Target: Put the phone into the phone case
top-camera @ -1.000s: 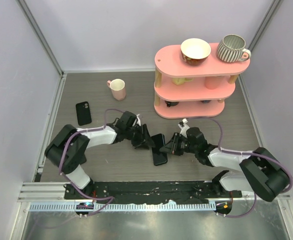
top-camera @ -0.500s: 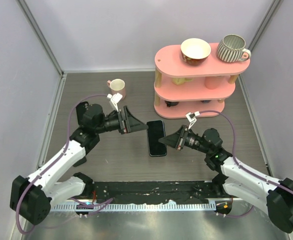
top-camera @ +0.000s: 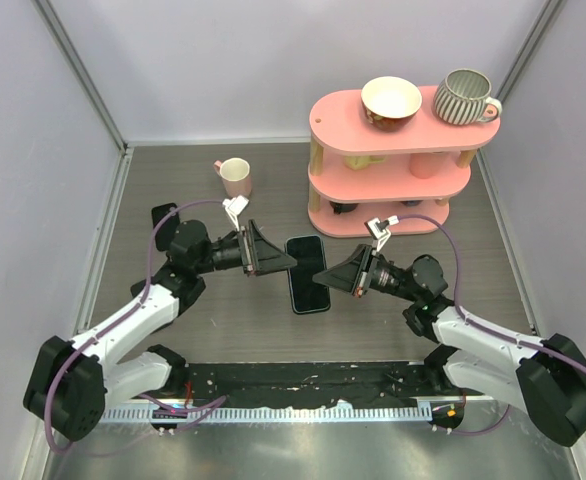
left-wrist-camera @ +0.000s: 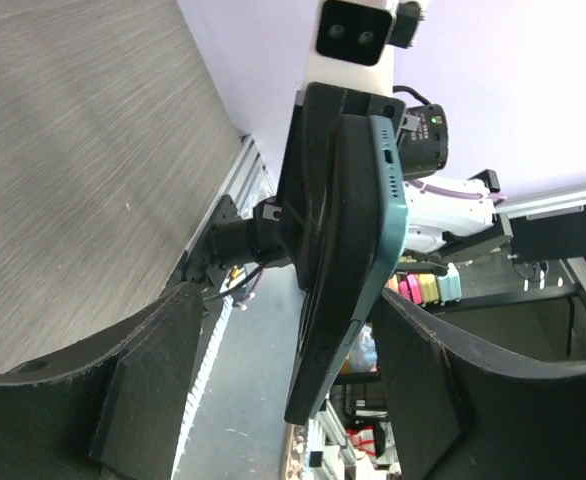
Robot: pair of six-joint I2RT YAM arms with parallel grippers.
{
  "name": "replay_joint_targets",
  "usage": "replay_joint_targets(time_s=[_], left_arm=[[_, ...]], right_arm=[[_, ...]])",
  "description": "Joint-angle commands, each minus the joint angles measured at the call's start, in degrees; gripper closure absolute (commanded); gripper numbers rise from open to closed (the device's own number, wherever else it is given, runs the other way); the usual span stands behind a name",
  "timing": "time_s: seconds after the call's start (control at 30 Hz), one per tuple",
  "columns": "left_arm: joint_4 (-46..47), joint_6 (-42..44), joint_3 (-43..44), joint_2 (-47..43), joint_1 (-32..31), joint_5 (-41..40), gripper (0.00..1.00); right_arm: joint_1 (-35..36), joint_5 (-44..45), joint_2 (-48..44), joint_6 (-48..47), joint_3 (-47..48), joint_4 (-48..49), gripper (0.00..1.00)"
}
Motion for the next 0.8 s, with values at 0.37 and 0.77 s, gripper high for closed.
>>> replay_joint_targets(time_s=[0.37, 0.77], left_arm=[[11.28, -4.41, -0.43, 1.67, -1.11, 2.31, 0.72], [8.73, -2.3, -0.35, 3.61, -1.81, 2.22, 1.0]], right_arm=[[0.15, -1.11, 2.4, -0.75, 1.55, 5.16, 0.98], [0.24, -1.19, 1.26, -1.9, 2.94, 0.86, 0.67]])
